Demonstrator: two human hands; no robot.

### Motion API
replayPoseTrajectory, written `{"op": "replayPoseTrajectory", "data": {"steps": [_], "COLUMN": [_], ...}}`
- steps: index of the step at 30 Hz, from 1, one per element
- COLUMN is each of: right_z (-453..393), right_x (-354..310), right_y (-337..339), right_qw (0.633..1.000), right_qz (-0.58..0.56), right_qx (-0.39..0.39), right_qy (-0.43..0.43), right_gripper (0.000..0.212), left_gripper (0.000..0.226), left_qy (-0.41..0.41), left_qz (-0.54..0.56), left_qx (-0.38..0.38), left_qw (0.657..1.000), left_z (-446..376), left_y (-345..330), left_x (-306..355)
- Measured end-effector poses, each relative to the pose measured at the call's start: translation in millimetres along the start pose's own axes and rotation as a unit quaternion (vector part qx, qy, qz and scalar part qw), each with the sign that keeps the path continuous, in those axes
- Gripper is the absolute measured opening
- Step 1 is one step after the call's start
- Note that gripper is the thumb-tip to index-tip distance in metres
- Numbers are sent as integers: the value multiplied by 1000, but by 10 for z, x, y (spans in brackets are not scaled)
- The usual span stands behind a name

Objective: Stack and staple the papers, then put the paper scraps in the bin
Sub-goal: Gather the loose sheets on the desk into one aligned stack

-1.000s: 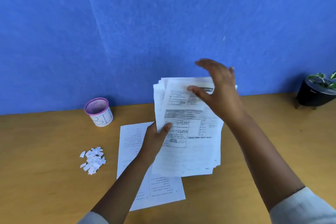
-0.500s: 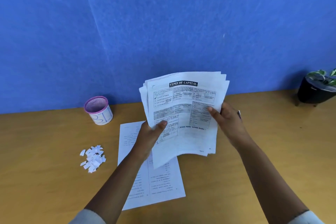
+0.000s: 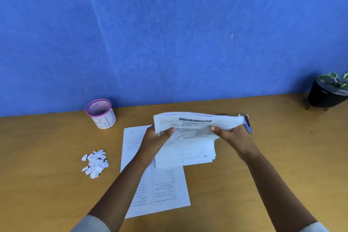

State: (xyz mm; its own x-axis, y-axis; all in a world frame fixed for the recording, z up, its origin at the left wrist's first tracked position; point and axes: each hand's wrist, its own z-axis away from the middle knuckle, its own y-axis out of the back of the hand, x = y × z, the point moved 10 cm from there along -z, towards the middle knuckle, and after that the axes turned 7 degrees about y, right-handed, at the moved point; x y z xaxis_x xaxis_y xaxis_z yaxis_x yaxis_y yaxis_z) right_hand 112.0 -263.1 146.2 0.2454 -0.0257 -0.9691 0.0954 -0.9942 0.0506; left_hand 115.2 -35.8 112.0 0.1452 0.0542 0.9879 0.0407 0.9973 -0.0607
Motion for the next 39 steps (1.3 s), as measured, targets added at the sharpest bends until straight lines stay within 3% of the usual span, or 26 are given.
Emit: {"op": "replayPoseTrajectory", "data": {"steps": [5,9,13,16,18,19,22,24,25,34,37,39], "right_z": [155,161,100,80,112,130,195,250,277,363,394,431], "right_x": [304,388,353,373,438,469,562,617,642,757,743,742], "right_y": [22,33,116,286,426,485,590,614,611,638,724,775], "right_qw": [995,996,995,987,980,978,974,972,972,962,958,955], "right_qz": [85,38,17,15,4,4,11,12,12,13,11,8], "right_qx": [-5,18,73,141,181,191,206,212,214,234,249,259], "right_qy": [-46,-75,-73,-75,-81,-83,-92,-96,-101,-137,-140,-143], "right_gripper": [28,24,16,11,13,14,17,15,16,15,14,14], "left_gripper": [10,19,23,31,38,43,76,91,94,84,97,109], "left_qy": [29,-25,-51,-36,17,50,197,209,184,52,59,74], "left_qz": [-6,97,102,-49,-235,-320,-522,-601,-623,-631,-619,-634], "left_qx": [34,15,-19,76,162,148,-17,-68,-70,-32,-109,-167], "left_qw": [999,995,993,995,958,934,829,769,757,773,776,751], "left_z": [50,31,15,25,156,242,555,669,662,369,431,520], "left_y": [57,27,-107,16,223,250,225,228,211,45,-64,-99], "left_x": [-166,45,227,79,-232,-454,-1344,-1654,-1686,-1404,-1565,-1729]}}
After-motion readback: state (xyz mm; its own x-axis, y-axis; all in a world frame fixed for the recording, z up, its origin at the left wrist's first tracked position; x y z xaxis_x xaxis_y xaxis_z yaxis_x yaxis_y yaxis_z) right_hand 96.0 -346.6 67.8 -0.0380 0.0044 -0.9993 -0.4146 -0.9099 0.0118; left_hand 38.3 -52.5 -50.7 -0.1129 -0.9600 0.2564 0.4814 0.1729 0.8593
